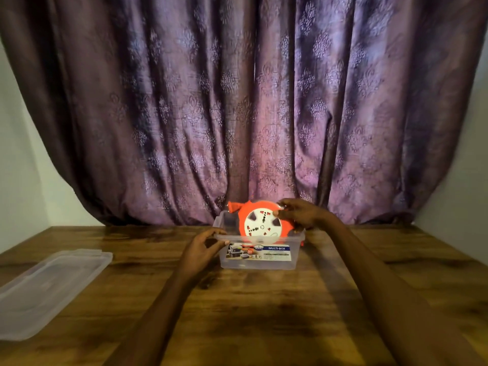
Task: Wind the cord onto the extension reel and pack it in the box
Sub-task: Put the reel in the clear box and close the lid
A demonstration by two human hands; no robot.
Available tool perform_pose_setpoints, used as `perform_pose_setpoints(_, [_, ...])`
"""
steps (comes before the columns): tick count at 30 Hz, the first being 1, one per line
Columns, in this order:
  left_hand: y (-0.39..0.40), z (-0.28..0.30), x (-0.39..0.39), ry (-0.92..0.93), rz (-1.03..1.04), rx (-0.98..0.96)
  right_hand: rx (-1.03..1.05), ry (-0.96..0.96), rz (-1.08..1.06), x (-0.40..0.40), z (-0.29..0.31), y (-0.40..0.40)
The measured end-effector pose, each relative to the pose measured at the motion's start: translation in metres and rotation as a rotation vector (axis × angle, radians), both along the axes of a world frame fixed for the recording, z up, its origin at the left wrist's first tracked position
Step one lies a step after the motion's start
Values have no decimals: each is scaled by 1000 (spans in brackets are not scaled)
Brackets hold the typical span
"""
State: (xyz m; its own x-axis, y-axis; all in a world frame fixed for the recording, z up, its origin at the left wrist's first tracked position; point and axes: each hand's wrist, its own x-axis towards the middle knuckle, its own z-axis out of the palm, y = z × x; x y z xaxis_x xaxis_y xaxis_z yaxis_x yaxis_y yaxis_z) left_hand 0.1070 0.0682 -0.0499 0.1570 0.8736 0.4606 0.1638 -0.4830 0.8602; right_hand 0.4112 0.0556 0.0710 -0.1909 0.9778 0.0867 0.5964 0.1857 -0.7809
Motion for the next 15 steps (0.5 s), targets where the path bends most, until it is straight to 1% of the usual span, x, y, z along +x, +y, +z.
perform_pose_setpoints(4, [1, -2, -2, -84, -3, -40, -101, -182, 48, -6, 6, 12])
perform_pose_setpoints(6, [2, -2, -1, -128, -13, -66, -139, -188, 48, -7, 6, 19])
perform_pose_setpoints(8, [2, -2, 0, -134, -7, -77, -146, -207, -9, -9, 3, 26])
perform_pose_setpoints(10, [2, -1, 0, -137, 0, -87, -101, -272, -81, -13, -3, 32])
perform_pose_setpoints(12, [1, -2, 0, -125, 7, -91, -35, -405, -114, -19, -7, 38])
perform_pose_setpoints(14, [0, -1, -1, -86, 33, -72, 42, -634, -133, -24, -10, 43])
perform_pose_setpoints(15, [-1, -1, -1, -68, 43, -62, 75, -716, -143, -26, -11, 44])
